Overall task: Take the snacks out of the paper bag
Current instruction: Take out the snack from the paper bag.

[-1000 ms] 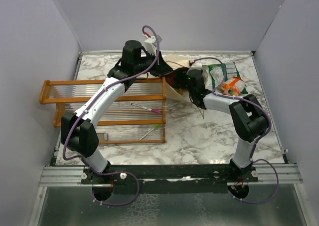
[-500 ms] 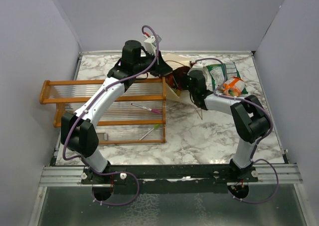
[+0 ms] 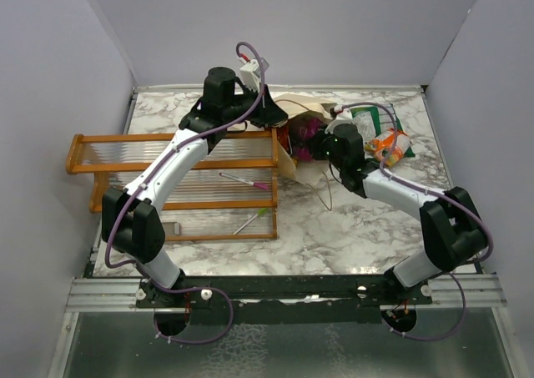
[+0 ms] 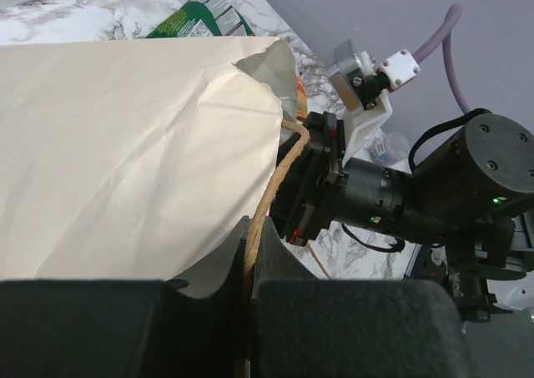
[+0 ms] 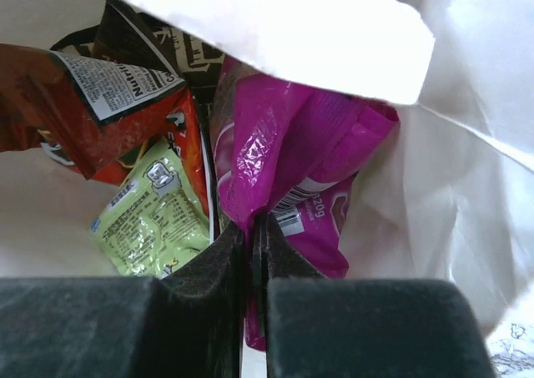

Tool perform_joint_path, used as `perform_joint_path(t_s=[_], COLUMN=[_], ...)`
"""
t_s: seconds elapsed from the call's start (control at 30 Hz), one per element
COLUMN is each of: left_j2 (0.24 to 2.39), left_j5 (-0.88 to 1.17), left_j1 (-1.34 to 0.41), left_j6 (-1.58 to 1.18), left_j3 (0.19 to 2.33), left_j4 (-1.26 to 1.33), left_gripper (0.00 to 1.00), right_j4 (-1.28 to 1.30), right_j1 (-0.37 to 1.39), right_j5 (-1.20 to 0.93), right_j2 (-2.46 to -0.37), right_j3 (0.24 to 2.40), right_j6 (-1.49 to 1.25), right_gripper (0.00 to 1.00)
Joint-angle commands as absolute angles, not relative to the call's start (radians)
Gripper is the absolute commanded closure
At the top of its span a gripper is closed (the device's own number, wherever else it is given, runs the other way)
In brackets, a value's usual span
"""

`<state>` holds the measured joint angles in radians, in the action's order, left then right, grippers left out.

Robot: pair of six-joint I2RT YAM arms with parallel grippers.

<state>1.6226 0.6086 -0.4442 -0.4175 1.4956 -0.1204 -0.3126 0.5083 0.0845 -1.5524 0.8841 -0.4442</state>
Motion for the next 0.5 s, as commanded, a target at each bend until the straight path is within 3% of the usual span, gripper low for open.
perform_joint_path(t_s=[0.0,0.47], left_j2=[1.605,1.605], left_j5=[0.613,0.621], left_j1=[-0.434,-0.421], left_j6=[-0.424,-0.437], left_j3=[1.489,1.488], left_j4=[-0.097,-0.090], left_gripper=[1.00,1.00], right_j4=[-0.334,-0.206], right_j1=[0.511,0.511], right_j5=[0.013,-0.043], right_j2=[-1.452,-1.300], right_j3=[0.910,0.970], right_j6=[-0.490,-0.509], right_gripper=[0.99,0.99])
